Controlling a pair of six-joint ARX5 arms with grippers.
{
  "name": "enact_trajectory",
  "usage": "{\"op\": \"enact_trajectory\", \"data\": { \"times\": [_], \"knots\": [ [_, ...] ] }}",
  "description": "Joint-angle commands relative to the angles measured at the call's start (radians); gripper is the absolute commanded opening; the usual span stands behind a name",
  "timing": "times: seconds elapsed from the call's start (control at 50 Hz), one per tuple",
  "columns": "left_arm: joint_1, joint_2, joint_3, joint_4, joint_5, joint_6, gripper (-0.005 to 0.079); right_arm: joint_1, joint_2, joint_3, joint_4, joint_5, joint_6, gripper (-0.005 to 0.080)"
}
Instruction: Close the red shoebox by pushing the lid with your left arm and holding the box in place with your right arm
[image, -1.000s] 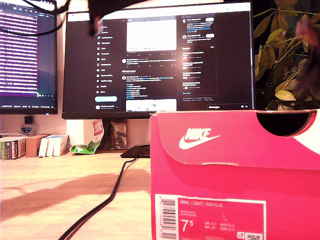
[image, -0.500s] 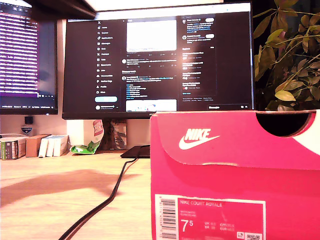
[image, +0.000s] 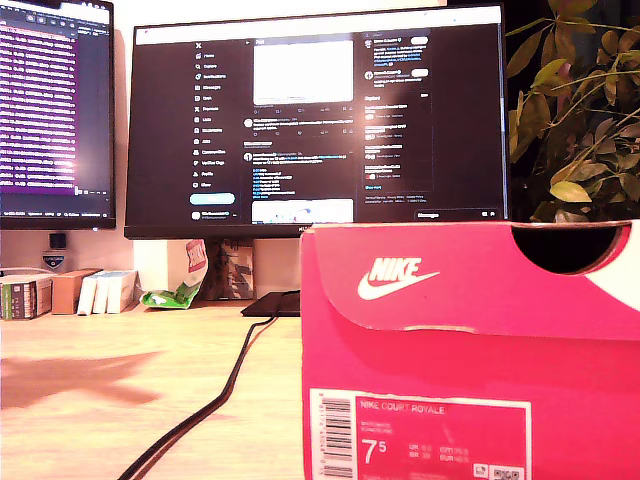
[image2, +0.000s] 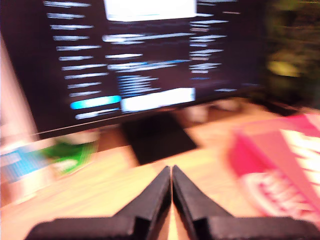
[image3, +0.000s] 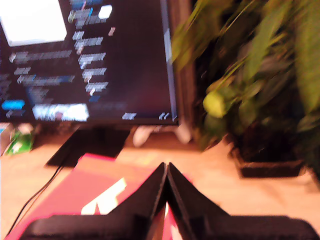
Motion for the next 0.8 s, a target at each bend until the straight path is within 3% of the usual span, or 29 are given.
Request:
{"op": "enact_trajectory", "data": {
  "times": [0.0, 0.26, 0.4, 0.52, 0.66, 0.78],
  "knots": [
    [0.005, -0.025, -0.019, -0.009, -0.02, -0.014, -0.0019, 0.01, 0.005, -0.022, 0.014, 0.006, 0.005, -0.0012],
    [0.005, -0.092, -0.018, -0.037, -0.021, -0.056, -0.0019, 0.034, 0.005, -0.02, -0.002, -0.026, 0.21, -0.0012],
    [0.0, -0.111, -0.016, -0.099, -0.039, -0.066, -0.0019, 0.083, 0.005, -0.02, -0.037, -0.024, 0.164, -0.0012],
    [-0.006, -0.144, -0.016, -0.138, -0.154, -0.008, -0.0019, 0.141, 0.002, -0.02, -0.037, 0.004, 0.099, -0.0012],
    [-0.005, -0.213, -0.016, -0.217, -0.261, 0.011, -0.0019, 0.146, -0.014, -0.02, -0.053, 0.09, 0.073, -0.0012],
    [0.001, -0.276, -0.021, -0.237, -0.292, 0.024, -0.0019, 0.158, -0.042, -0.023, -0.061, 0.108, 0.053, -0.0012]
  ]
}}
